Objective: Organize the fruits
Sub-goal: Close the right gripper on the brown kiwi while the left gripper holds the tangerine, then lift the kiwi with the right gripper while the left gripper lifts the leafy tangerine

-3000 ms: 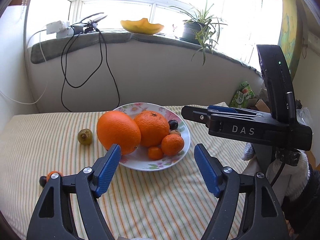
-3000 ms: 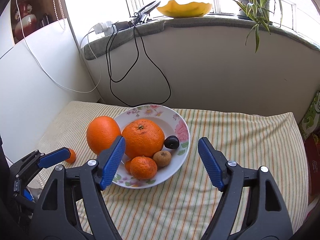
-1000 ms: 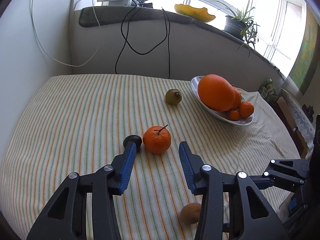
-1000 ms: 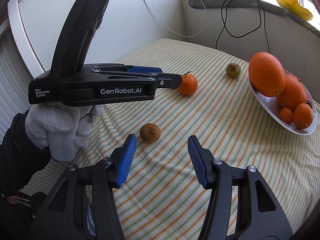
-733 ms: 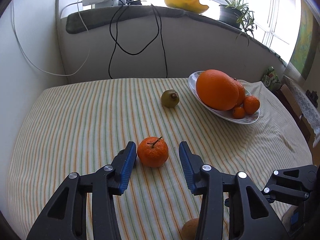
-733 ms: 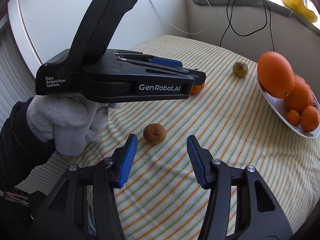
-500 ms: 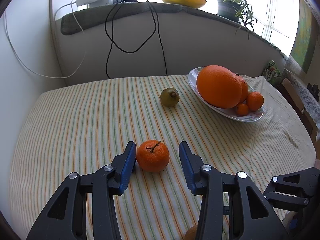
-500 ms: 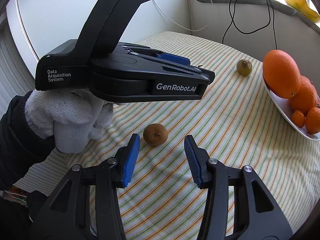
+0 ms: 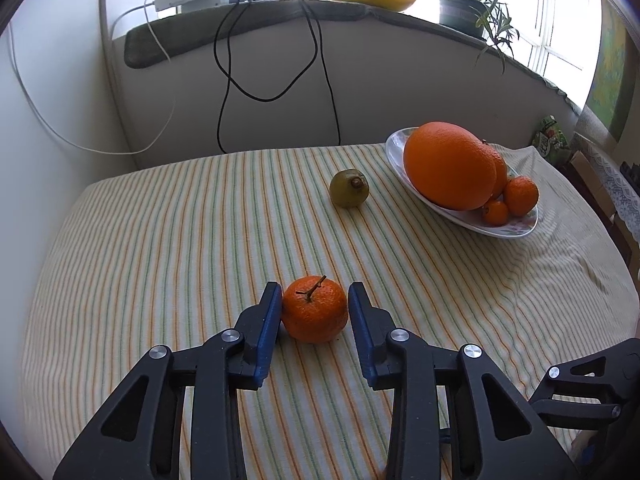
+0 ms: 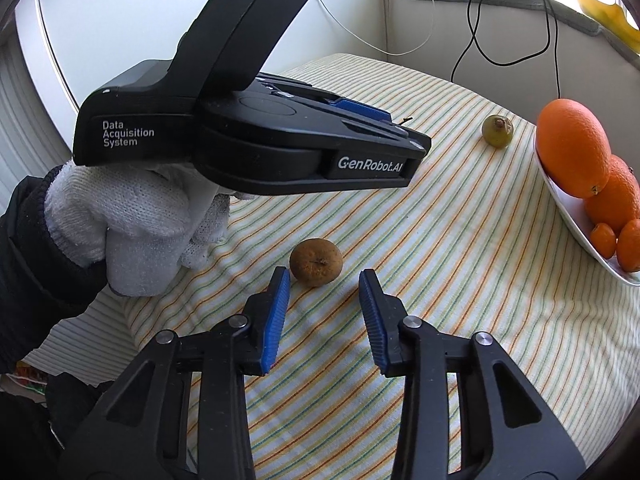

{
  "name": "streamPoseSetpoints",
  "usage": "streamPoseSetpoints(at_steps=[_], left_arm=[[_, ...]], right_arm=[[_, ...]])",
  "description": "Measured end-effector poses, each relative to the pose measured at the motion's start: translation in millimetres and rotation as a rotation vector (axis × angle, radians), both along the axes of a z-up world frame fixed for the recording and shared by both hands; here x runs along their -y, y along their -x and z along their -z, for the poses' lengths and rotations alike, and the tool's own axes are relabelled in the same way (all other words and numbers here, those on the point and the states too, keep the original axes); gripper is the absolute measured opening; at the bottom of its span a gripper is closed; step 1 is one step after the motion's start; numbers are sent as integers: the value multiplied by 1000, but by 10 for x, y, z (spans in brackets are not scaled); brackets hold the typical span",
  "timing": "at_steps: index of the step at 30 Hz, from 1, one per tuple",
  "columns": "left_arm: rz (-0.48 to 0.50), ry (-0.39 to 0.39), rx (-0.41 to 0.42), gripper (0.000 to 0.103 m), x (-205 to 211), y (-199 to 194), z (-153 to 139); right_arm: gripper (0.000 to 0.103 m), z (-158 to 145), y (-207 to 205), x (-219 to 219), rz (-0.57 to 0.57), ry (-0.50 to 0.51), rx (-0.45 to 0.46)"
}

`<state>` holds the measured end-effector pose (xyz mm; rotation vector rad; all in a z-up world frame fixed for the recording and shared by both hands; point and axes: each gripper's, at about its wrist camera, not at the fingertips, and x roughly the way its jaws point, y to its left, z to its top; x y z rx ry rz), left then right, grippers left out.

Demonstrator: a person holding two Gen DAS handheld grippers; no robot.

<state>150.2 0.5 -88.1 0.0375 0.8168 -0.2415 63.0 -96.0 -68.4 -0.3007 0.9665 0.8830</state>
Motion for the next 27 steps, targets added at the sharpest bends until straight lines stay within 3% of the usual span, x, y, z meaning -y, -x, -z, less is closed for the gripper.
streamPoseSetpoints(at_steps=[6, 10, 14, 23, 26, 27], left_arm=[[7, -10, 5, 32, 18, 7, 6], [-2, 4, 6, 31, 7, 10, 2], [-6, 18, 5, 31, -2, 22, -1], [1, 1, 8, 31, 23, 10, -1], [7, 1, 7, 31, 23, 1, 2], [10, -4, 8, 32, 28, -3, 0]], right_arm=[[24, 1, 75, 9, -10, -6, -7], [24, -8, 67, 17, -4, -10, -3], [11, -55, 112, 89, 8, -26, -1], [12, 2, 113, 28, -11, 0, -5], [17, -2, 83, -9, -13, -3, 0], [25, -9, 75, -16, -8, 0, 5]])
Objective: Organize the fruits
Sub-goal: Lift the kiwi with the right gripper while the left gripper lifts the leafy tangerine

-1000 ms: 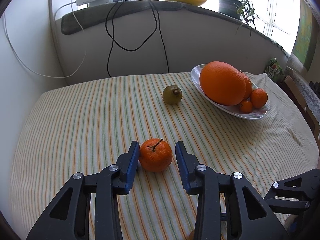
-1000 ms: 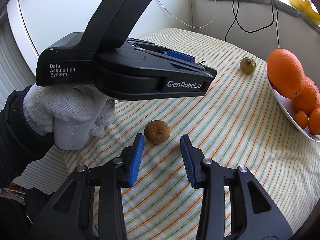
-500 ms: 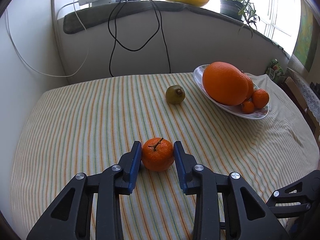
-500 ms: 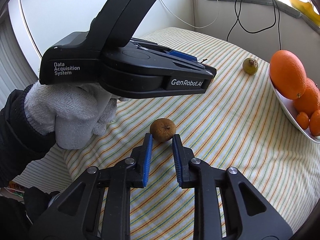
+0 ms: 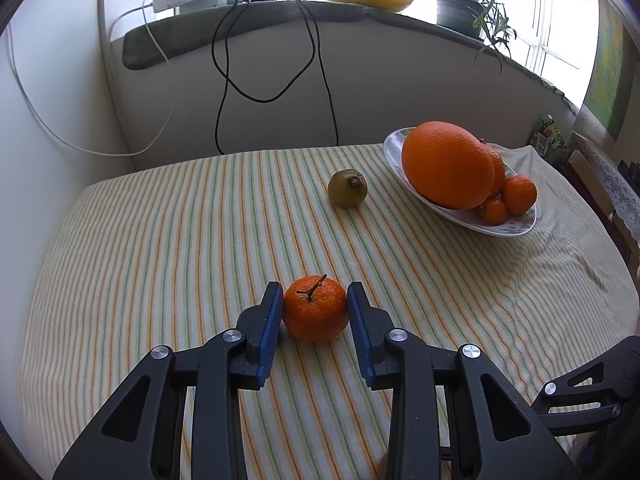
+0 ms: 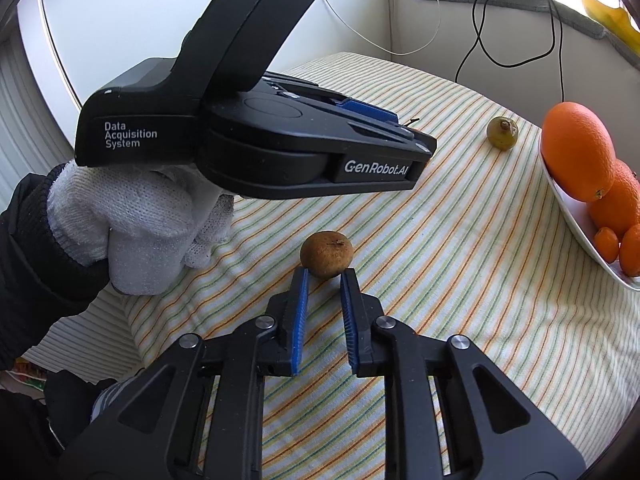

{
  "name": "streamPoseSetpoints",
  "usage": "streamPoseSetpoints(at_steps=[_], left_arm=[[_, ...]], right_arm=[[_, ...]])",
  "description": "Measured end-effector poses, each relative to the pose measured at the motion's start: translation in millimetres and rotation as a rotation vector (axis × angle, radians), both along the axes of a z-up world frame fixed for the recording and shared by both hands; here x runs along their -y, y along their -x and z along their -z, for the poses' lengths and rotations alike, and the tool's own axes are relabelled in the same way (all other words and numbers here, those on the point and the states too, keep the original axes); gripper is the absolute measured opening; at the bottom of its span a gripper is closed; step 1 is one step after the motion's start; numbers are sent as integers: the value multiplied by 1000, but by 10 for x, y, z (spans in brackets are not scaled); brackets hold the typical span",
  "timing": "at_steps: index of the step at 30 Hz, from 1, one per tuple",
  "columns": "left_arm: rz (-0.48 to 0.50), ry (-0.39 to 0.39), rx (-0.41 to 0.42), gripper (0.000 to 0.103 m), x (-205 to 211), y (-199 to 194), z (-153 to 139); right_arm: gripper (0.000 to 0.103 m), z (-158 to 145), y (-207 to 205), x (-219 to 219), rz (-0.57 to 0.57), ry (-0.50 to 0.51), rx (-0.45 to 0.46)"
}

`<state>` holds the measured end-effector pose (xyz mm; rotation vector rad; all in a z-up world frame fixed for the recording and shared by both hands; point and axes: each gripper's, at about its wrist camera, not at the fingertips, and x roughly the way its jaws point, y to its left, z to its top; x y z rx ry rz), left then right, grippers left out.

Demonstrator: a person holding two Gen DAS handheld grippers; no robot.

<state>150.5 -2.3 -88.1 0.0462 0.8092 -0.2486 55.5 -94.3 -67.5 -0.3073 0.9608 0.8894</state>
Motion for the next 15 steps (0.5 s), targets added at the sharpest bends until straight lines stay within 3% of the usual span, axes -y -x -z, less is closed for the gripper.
streamPoseSetpoints(at_steps=[3, 6, 9, 11, 15], left_arm=[[1, -4, 1, 32, 12, -8, 0], [3, -9, 5, 32, 25, -16, 1], [2, -14, -8, 38, 21, -45, 26], [9, -17, -14, 39, 26, -59, 44], [20, -26, -15, 36, 55, -62, 56]], right_arm=[[37, -5, -49, -7, 14, -3, 12], [37, 0, -87, -51, 7, -6, 7], [36, 20, -86, -98, -8, 1, 2], [30, 45, -81, -117, -7, 11, 0], [29, 56, -122, -105, -1, -3, -7]])
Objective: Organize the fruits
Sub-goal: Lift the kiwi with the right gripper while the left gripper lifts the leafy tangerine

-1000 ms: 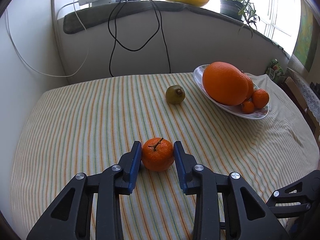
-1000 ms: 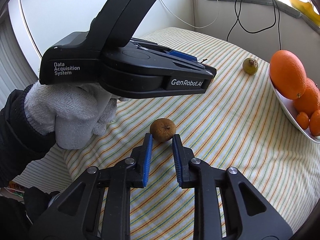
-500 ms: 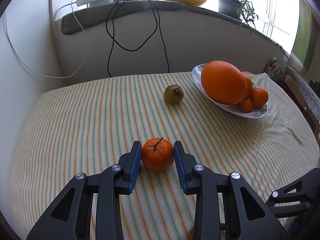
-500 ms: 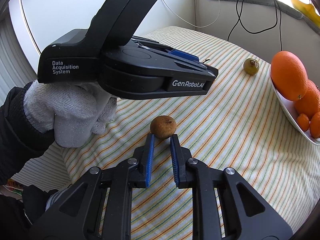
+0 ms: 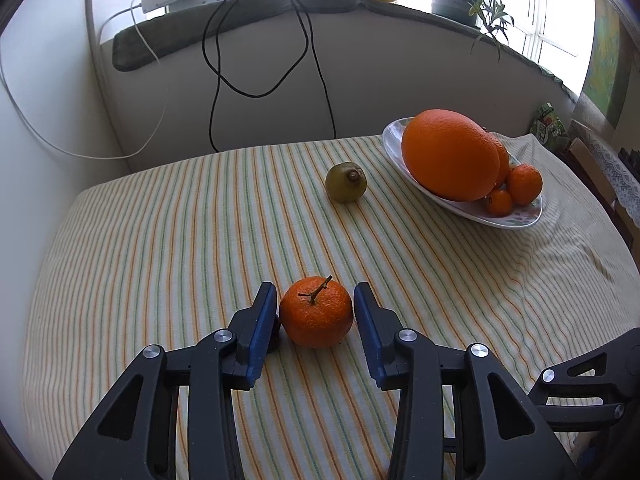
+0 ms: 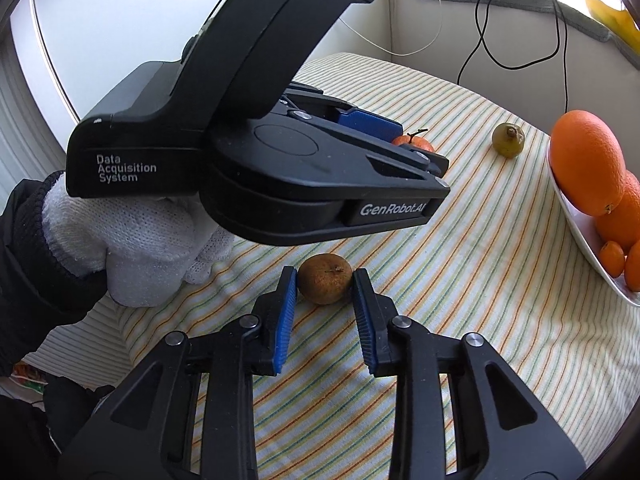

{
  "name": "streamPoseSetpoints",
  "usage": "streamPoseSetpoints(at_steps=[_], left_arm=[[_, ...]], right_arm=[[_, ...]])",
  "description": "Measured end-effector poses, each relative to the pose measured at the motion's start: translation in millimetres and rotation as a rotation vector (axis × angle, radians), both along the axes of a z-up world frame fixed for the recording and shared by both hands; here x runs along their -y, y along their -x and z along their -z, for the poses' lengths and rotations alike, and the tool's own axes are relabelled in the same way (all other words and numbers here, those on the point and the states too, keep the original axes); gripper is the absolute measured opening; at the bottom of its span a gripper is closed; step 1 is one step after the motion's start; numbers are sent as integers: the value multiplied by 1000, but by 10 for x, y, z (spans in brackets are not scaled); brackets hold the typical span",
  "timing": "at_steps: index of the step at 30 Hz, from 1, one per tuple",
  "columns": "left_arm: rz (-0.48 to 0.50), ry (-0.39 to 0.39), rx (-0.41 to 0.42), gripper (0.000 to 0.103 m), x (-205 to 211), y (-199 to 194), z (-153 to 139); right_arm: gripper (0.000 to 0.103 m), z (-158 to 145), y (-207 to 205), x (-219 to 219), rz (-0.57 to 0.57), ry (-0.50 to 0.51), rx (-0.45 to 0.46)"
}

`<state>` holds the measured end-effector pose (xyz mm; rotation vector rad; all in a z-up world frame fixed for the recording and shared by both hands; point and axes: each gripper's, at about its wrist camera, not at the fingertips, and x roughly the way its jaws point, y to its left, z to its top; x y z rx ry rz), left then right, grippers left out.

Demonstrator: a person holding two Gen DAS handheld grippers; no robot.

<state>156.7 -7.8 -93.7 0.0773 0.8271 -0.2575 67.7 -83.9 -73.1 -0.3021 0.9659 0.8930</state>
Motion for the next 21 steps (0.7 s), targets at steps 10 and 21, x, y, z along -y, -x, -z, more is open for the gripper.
streamPoseSetpoints(at_steps=[10, 21], left_arm=[[-15, 22, 12, 36, -9, 59, -59], [20, 54, 64, 36, 219, 141, -305]], right_arm=[[29, -102, 35, 282, 31, -27, 20], [29, -279, -80, 845, 127, -58, 50]])
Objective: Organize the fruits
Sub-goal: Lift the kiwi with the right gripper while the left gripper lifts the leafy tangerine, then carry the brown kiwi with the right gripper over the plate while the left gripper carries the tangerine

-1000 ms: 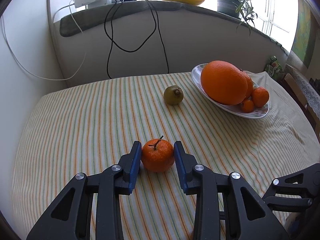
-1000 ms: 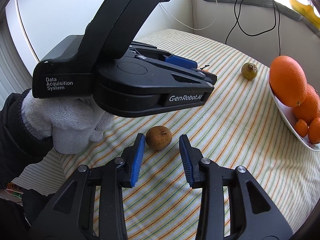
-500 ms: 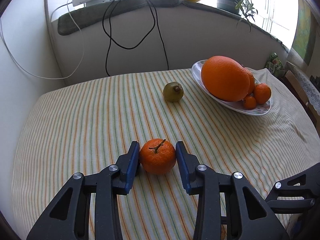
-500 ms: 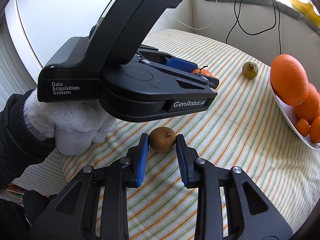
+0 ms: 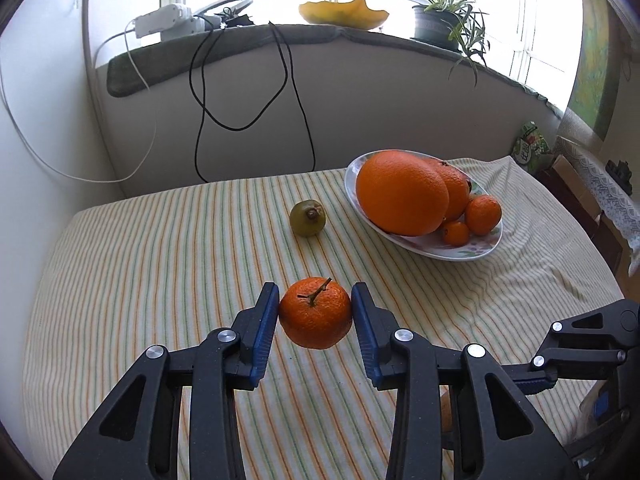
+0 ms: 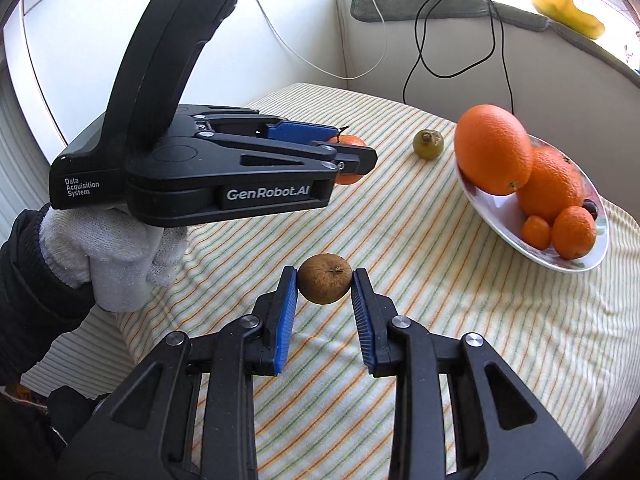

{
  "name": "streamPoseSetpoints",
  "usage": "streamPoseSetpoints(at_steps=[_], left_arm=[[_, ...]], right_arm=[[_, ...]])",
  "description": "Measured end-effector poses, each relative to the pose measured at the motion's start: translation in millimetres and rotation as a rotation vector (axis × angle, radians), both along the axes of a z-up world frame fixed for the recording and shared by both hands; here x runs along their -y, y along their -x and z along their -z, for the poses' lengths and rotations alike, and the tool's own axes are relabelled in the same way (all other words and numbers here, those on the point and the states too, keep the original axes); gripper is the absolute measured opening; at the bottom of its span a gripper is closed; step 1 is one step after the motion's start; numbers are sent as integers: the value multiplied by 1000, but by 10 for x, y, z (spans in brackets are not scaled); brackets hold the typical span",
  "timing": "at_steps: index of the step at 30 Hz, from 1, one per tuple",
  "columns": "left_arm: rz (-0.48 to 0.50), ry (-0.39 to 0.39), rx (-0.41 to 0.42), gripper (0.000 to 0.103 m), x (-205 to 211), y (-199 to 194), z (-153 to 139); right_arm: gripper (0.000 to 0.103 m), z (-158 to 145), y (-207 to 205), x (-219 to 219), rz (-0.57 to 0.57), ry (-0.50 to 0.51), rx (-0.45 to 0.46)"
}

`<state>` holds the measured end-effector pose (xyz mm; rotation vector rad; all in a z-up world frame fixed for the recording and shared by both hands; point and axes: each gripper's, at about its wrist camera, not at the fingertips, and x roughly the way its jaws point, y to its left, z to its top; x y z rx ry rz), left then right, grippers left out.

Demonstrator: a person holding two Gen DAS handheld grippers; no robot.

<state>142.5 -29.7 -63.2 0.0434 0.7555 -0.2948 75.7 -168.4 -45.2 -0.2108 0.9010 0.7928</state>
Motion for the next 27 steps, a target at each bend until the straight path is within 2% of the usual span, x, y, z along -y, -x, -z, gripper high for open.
streamPoseSetpoints(at_steps=[12, 27], left_arm=[[78, 22, 57, 36, 478, 11, -256], [121, 40, 74, 36, 896, -67, -328]], right_arm=[[29, -323, -167, 513, 131, -30, 60], [29, -508, -551, 1007, 244, -39, 106]])
